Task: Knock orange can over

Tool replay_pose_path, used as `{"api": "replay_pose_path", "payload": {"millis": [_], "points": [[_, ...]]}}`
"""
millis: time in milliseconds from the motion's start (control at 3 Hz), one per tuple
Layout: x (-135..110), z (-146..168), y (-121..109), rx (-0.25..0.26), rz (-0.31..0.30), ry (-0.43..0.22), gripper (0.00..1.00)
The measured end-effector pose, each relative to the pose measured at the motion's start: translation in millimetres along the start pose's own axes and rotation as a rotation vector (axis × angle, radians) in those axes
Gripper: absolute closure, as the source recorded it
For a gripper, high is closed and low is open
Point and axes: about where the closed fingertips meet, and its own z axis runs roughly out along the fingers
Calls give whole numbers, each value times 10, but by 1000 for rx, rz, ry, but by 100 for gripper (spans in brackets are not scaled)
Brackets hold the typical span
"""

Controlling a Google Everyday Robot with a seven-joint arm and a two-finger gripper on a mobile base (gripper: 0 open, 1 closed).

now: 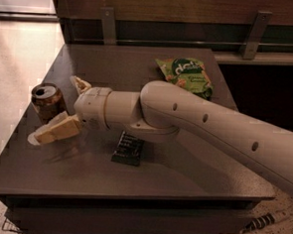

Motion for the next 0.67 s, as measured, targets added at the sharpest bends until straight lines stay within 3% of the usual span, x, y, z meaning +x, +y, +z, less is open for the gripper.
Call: {"api": "replay_pose_path", "payload": {"millis": [333,667], "points": [[-10,16,16,-4,-2,0,14],[-21,30,32,-7,-4,-1,38]]}}
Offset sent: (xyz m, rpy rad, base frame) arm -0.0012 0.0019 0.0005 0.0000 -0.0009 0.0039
